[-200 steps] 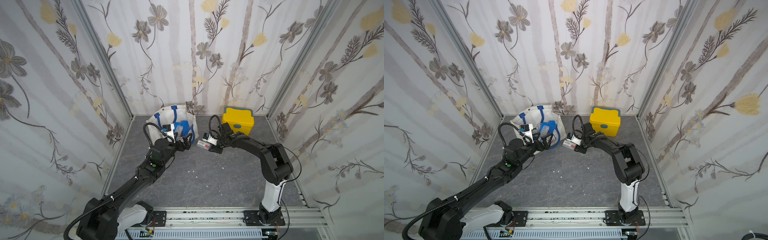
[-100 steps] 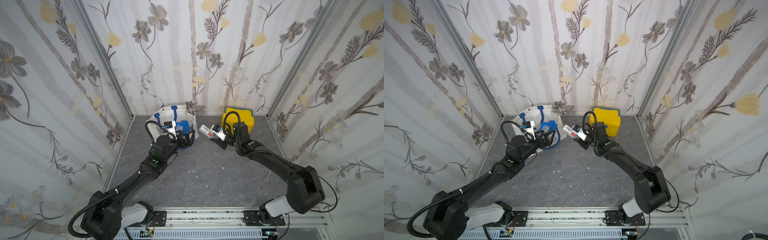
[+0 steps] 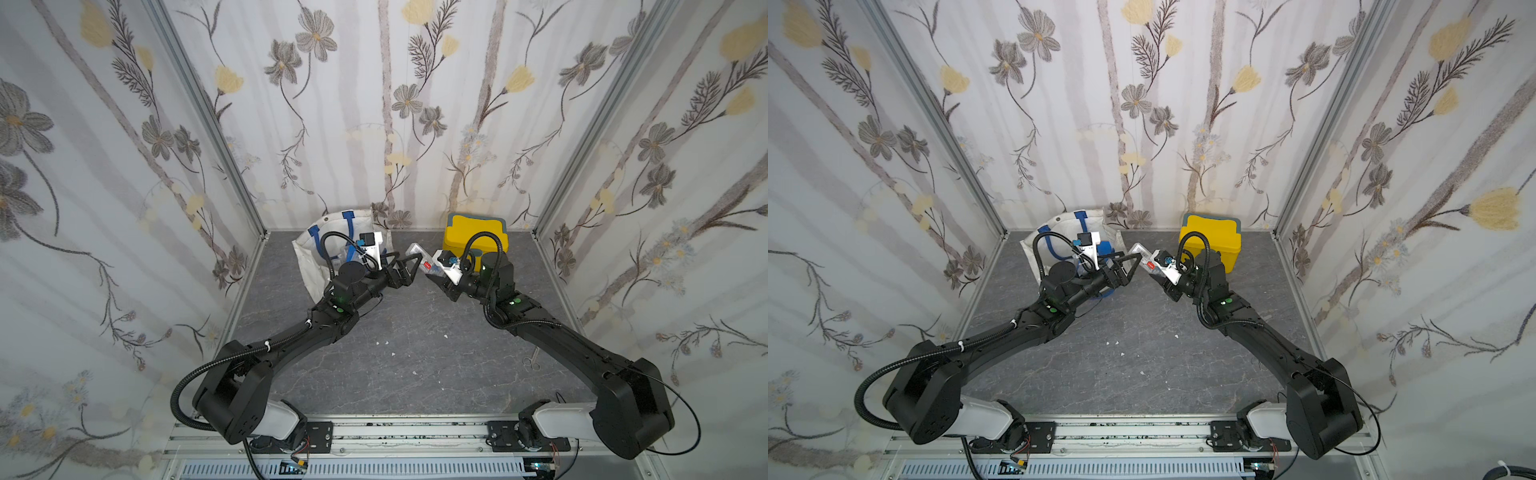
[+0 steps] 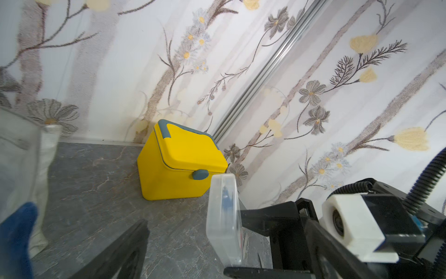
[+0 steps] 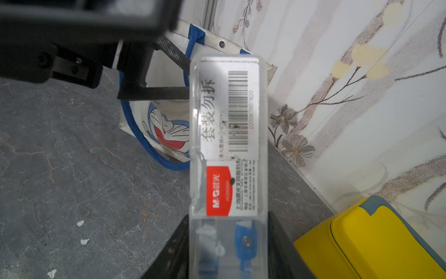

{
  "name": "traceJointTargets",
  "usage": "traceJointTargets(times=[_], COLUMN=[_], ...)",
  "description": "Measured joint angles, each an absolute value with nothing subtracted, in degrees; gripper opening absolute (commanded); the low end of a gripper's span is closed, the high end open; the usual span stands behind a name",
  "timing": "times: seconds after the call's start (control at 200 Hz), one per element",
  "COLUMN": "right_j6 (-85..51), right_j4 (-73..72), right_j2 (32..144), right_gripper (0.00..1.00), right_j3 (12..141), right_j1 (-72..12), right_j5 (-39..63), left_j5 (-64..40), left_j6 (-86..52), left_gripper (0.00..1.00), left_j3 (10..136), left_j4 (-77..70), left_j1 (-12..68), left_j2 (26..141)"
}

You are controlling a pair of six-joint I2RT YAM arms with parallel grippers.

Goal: Put the compass set into the canvas bag
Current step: Pick up the compass set at the center of the board.

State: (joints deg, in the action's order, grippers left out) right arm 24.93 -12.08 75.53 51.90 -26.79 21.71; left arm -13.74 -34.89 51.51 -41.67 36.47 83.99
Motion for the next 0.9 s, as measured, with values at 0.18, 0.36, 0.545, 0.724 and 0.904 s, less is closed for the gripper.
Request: traceJointTargets(times=[0.18,0.36,0.545,0.724,0.904], right_j6=[24.93,24.95,24.97,24.99,24.99], right_j4=[-12.93,-13.58,-13.91,-13.91,-13.93], right_j2=[73.56,71.99,71.26,71.24,71.46], right_gripper=[0.43,0.43,0.43,0.44,0.46], right_j3=[50.06,48.95,48.58,48.58,48.58], right_j1=[-26.87,-26.76,-26.7,-26.65,-26.65], right_j5=[20.82,20.64,20.67,20.67,20.75], left_j5=[-15.11,-16.47,-18.09,-18.68,-19.09], left_j6=[-35.9,-37.56,-38.41,-39.42,-39.42], left_gripper=[0.8,0.59,0.44,0.25,0.2], left_j3=[54.5,54.89,54.89,54.89,54.89], left_j4=[-43.77,-47.33,-50.92,-51.57,-52.23], left_j1=[37.87,38.33,38.52,38.52,38.57], left_j2=[88.95,91.57,92.9,93.36,93.38])
